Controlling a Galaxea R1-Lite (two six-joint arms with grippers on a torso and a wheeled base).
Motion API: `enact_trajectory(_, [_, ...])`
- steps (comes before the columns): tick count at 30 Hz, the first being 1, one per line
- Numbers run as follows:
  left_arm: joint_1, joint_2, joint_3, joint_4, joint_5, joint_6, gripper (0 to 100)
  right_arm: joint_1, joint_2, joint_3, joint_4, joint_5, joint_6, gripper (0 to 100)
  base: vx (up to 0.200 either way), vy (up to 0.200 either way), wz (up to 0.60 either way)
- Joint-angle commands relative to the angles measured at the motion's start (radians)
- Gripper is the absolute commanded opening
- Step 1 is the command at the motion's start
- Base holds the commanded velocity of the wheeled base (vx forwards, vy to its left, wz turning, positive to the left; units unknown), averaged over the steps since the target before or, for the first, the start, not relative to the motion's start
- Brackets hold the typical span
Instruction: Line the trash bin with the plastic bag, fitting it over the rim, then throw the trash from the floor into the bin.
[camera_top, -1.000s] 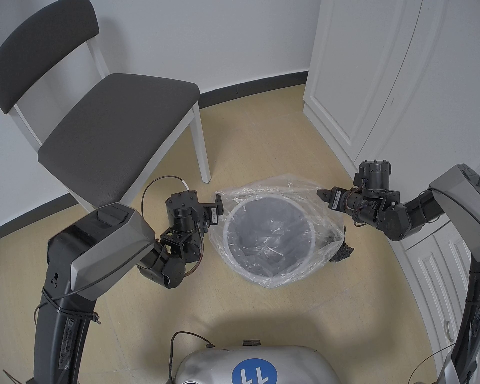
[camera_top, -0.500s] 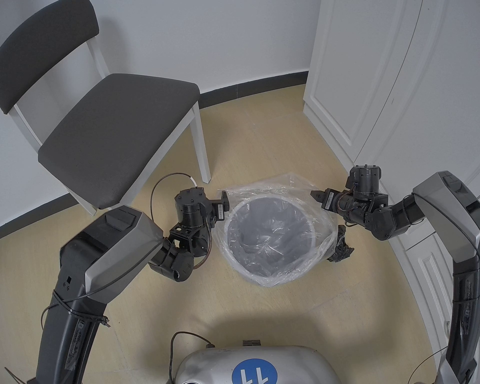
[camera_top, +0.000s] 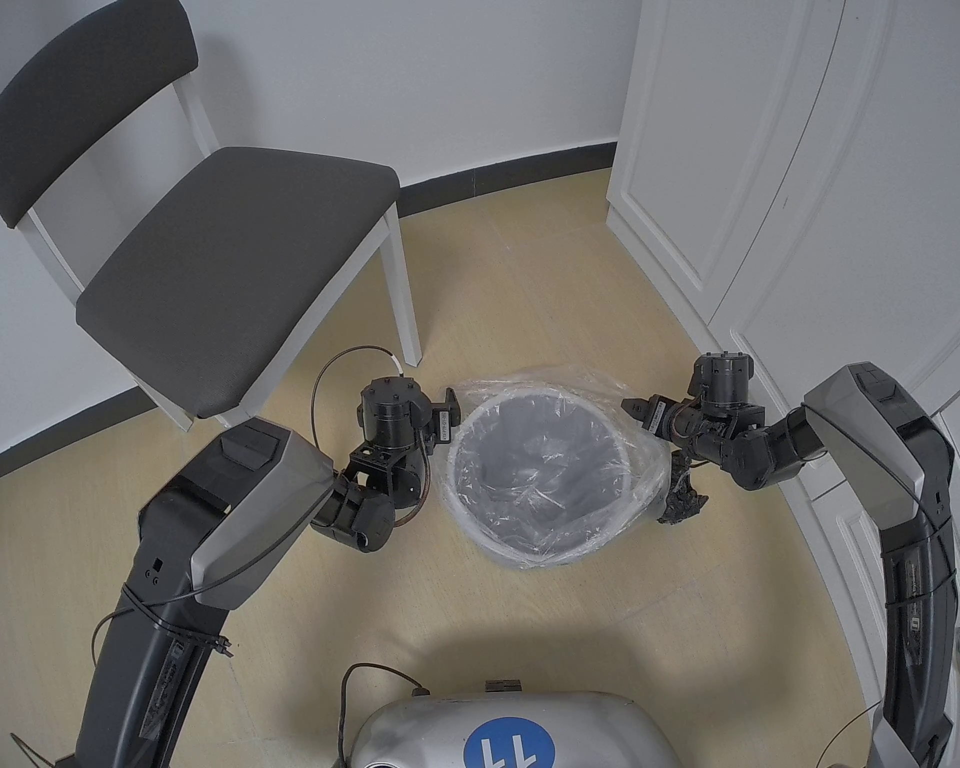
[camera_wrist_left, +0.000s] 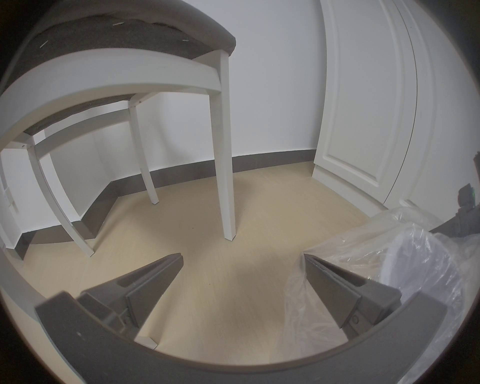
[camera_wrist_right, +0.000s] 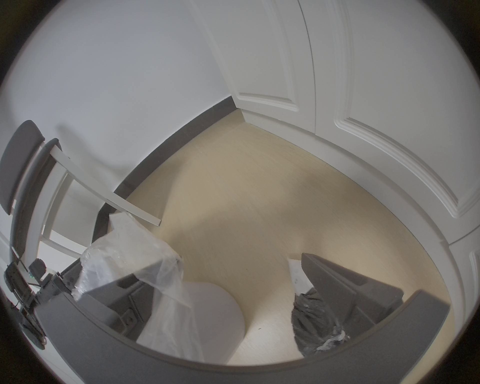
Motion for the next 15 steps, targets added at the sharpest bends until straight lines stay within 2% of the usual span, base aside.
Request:
enact_trajectory(1, [0.007, 0.004, 0.003, 0.004, 0.001, 0.000, 100, -0.006, 0.026, 0.007, 0.000, 0.003, -0.002, 100, 0.000, 0.000, 0.00])
enact_trajectory(13, [0.029, -0.058, 0.119, -0.027, 0.001, -0.025, 100, -0.007, 0.006, 0.059, -0.024, 0.014, 0.001, 100, 0.000, 0.000, 0.00])
enact_trajectory(14, [0.021, -0.109, 0.196, -0.051, 0.001, -0.037, 100, 0.002, -0.046, 0.110, -0.050, 0.003, 0.000, 100, 0.000, 0.000, 0.00])
enact_trajectory(15, [0.021, -0.109, 0.196, -0.051, 0.001, -0.037, 100, 0.002, -0.046, 0.110, -0.050, 0.003, 0.000, 100, 0.000, 0.000, 0.00])
